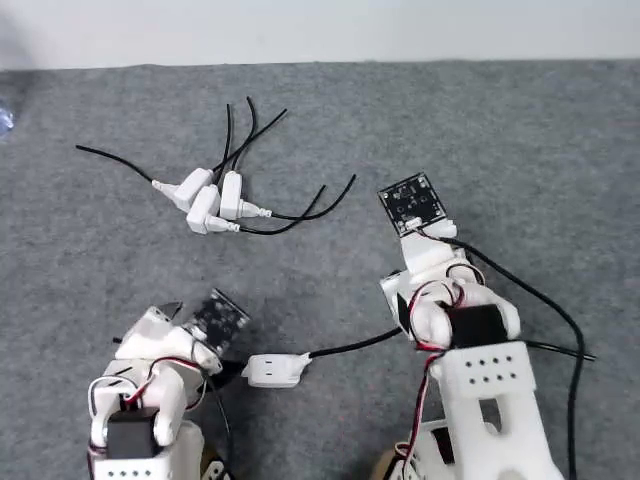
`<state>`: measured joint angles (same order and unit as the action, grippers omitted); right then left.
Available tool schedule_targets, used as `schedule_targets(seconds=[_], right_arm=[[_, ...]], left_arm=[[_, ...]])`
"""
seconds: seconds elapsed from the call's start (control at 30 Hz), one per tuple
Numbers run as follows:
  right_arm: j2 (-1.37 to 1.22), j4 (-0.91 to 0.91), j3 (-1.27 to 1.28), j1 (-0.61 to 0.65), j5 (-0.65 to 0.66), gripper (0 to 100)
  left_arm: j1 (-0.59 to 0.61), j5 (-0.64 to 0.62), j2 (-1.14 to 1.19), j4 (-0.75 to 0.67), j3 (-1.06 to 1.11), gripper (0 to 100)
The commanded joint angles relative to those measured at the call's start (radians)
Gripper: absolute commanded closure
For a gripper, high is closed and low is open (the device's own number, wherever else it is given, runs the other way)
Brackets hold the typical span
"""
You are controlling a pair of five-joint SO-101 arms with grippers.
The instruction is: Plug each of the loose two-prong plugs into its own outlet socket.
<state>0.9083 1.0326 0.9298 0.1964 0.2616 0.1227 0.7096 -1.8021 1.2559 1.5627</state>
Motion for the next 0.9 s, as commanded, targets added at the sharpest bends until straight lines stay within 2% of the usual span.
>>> schedule_targets(seconds=[0.0,0.13,0.2,0.3,0.47,0.6,0.73,0.87], right_arm=[[0.096,0.042,-0.118,0.056,-0.008,70.4],[0.237,0.150,-0.287,0.050,-0.008,70.4],[0.308,0.163,-0.313,0.004,-0.011,70.4],[0.401,0.162,-0.313,-0.081,-0.014,70.4],[0.478,0.128,-0.273,-0.214,-0.017,70.4],[0.435,0.018,-0.115,-0.225,-0.017,70.4],[0.363,-0.105,0.006,-0.232,-0.069,70.4],[0.297,-0.143,0.049,-0.232,-0.092,70.4]], left_arm=[[-0.115,0.106,-0.002,0.118,-0.183,54],[-0.198,0.118,0.003,0.195,-0.352,54],[-0.250,0.140,0.041,0.264,-0.400,54],[-0.313,0.152,0.199,0.265,-0.400,54],[-0.400,0.170,0.571,0.095,-0.455,54],[-0.422,0.172,0.813,0.055,-0.573,54],[-0.488,0.221,0.925,0.032,-0.573,54],[-0.551,0.238,0.977,-0.120,-0.473,54]])
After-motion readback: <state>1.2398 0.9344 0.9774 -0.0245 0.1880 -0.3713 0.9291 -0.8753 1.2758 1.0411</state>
